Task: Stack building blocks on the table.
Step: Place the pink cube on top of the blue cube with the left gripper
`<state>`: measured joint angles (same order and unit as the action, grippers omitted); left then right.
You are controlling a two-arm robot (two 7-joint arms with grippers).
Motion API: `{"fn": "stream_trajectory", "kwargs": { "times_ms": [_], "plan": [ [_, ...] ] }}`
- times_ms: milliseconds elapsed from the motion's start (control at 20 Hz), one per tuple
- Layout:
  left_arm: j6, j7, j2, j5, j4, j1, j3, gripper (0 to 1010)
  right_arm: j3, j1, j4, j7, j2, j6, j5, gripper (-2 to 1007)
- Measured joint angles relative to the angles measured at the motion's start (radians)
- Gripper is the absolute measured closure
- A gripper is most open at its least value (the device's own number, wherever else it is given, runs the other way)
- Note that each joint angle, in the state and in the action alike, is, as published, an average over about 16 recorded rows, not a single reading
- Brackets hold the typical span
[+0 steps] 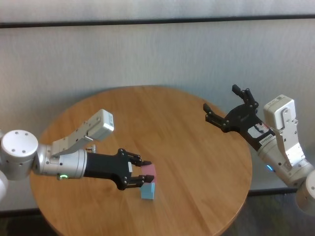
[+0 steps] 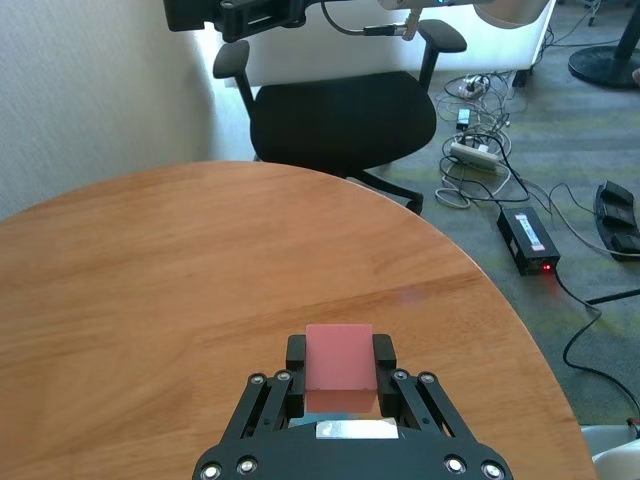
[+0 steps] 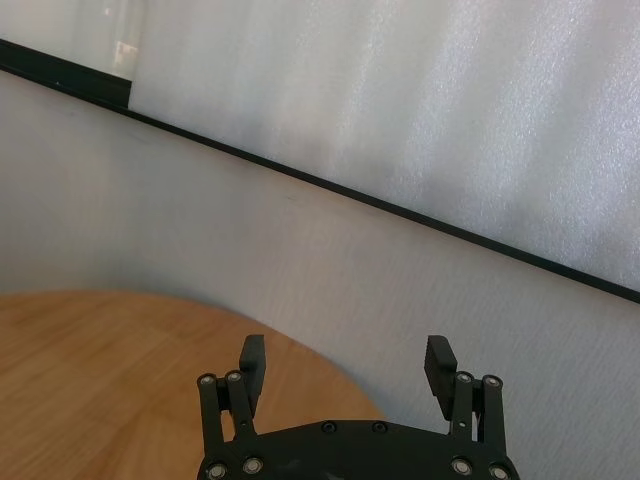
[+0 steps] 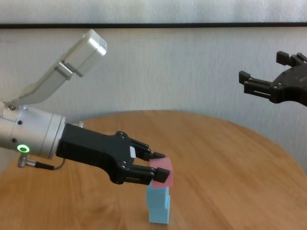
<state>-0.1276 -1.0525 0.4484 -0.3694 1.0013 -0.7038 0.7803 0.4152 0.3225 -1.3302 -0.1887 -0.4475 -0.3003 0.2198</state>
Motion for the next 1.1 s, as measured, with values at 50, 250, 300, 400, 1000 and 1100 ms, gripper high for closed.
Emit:
{"fn": "stream_trajectory", "kwargs": {
  "times_ms": [50, 250, 300, 400, 1000, 1100],
  "plan": [
    [0.0, -0.003, -0.001, 0.0, -0.004, -0.004, 0.002, 609, 0.0, 0.0, 0.0, 0.0, 0.0, 0.0, 0.0, 0],
    [0.002, -0.014, -0.006, -0.001, -0.02, -0.019, 0.008, 609, 0.0, 0.0, 0.0, 0.0, 0.0, 0.0, 0.0, 0],
    [0.002, -0.017, -0.007, -0.001, -0.024, -0.022, 0.01, 609, 0.0, 0.0, 0.0, 0.0, 0.0, 0.0, 0.0, 0],
    [0.003, -0.021, -0.008, -0.003, -0.032, -0.027, 0.012, 609, 0.0, 0.0, 0.0, 0.0, 0.0, 0.0, 0.0, 0],
    [0.003, -0.041, -0.017, -0.013, -0.067, -0.039, 0.018, 609, 0.0, 0.0, 0.0, 0.0, 0.0, 0.0, 0.0, 0],
    [0.002, -0.043, -0.019, -0.014, -0.072, -0.041, 0.019, 609, 0.0, 0.0, 0.0, 0.0, 0.0, 0.0, 0.0, 0]
  ]
}}
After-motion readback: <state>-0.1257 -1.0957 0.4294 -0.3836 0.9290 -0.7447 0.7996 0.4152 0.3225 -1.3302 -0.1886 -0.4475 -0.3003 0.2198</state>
